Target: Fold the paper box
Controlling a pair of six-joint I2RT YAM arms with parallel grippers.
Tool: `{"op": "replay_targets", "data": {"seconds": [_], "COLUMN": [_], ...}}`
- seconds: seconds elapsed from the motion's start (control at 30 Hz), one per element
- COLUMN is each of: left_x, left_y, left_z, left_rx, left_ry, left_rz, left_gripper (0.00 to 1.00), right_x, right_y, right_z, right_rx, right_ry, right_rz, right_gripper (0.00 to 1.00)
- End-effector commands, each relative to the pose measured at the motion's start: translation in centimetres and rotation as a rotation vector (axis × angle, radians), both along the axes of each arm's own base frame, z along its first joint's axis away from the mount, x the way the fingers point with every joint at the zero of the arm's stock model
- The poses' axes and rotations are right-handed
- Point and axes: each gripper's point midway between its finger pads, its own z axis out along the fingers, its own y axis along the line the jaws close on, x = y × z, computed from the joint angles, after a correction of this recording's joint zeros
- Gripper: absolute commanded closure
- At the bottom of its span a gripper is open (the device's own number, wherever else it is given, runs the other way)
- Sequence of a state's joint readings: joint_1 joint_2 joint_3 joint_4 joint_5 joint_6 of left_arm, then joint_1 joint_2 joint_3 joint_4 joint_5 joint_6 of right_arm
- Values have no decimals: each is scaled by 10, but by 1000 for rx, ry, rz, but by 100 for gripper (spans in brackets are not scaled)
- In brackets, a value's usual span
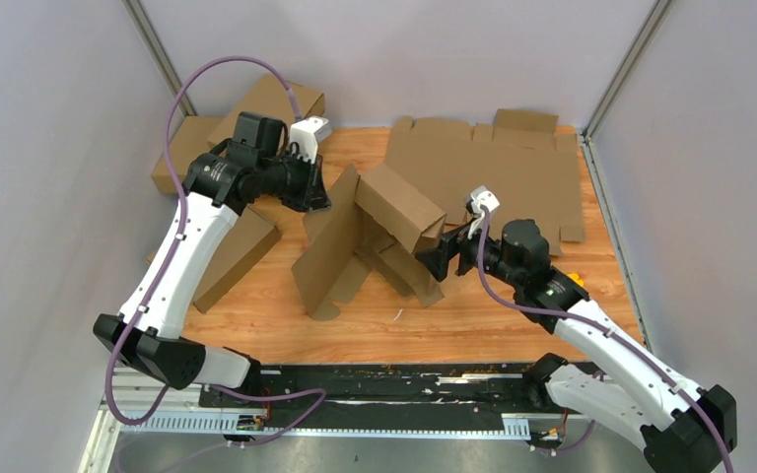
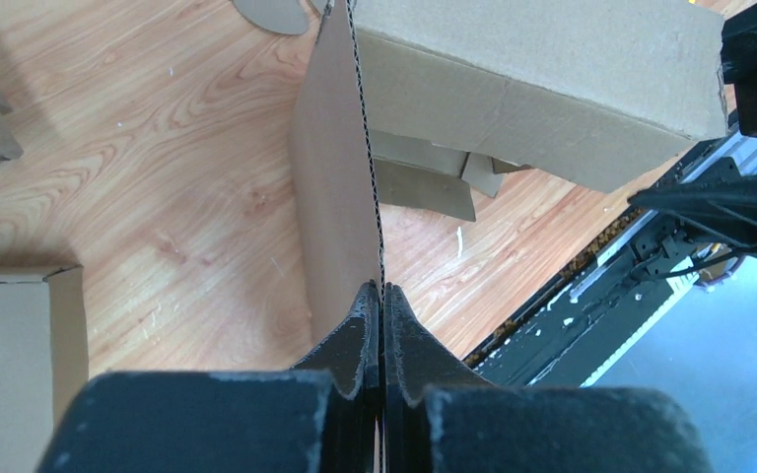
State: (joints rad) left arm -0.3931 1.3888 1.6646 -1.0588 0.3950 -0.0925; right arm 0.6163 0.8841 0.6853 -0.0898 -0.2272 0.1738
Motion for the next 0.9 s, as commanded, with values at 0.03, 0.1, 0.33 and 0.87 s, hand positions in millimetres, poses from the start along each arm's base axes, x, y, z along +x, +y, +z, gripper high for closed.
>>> {"op": "replay_targets", "data": {"seconds": [0.03,0.1,0.33,0.87], "left_x": [-7,-7,-8,-6], "left_y": [-6,-5,-3,-4], "left_z": [8,9,11,14], "left_rx": [-16,-14,-7,-15], "left_ry": [7,2,-7,-9], "left_rz": [-47,-45,-39,-39], "left_gripper": [100,100,100,100], "right_x": [-17,-18,-19,-8], "right_y": [10,7,-22,-101], "right_z": [24,23,28,56], "right_rx": [69,62,70,95], "right_ry": [-58,-38,-53,-137], "right_rz": [110,92,-50,-467], "right_gripper": [5,3,0,32]}}
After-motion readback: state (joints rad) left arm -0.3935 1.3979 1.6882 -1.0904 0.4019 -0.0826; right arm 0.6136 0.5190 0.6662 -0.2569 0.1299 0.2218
